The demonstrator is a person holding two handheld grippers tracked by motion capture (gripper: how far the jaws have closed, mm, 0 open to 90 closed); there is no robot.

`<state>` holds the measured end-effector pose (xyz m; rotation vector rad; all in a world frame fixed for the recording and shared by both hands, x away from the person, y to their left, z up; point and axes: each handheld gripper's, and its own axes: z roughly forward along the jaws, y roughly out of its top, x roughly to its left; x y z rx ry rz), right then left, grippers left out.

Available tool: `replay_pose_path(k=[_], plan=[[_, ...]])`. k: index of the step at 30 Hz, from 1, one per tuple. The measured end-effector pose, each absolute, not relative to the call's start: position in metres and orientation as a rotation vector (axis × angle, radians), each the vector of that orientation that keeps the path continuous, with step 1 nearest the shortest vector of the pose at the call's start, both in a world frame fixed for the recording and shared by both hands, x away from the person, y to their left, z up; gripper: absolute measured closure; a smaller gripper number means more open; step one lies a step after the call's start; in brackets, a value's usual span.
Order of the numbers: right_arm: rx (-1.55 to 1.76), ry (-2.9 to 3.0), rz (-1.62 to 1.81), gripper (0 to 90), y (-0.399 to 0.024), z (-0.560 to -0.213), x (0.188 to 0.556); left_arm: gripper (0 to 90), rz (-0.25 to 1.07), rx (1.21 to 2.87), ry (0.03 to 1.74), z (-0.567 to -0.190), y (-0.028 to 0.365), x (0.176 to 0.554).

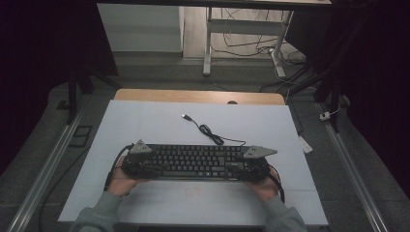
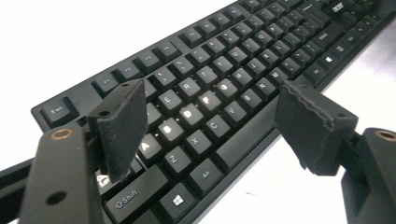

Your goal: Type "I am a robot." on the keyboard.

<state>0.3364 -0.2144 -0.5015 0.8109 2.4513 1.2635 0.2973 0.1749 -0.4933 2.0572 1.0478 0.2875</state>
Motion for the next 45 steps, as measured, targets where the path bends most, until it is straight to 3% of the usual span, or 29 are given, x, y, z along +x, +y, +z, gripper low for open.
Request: replay_pose_path(k=[9, 14, 28, 45], plan=[[0.816, 2.445, 1.259, 46.3, -0.216, -0.501, 0.337, 32.8, 0.286, 2.077, 1.001, -0.491, 0.17, 0.293], [0.819, 2.446, 1.253, 46.3, -0.215, -0.502, 0.337, 41.2, 0.285, 2.097, 0.984, -0.491, 0.167, 0.292], [0.822, 2.448, 1.245, 46.3, -0.215, -0.502, 0.337, 88.8, 0.267, 2.131, 0.93, -0.495, 0.153, 0.289], [0.817, 2.46, 1.229, 46.3, -0.214, -0.504, 0.338, 89.1, 0.253, 2.186, 0.935, -0.511, 0.137, 0.294]])
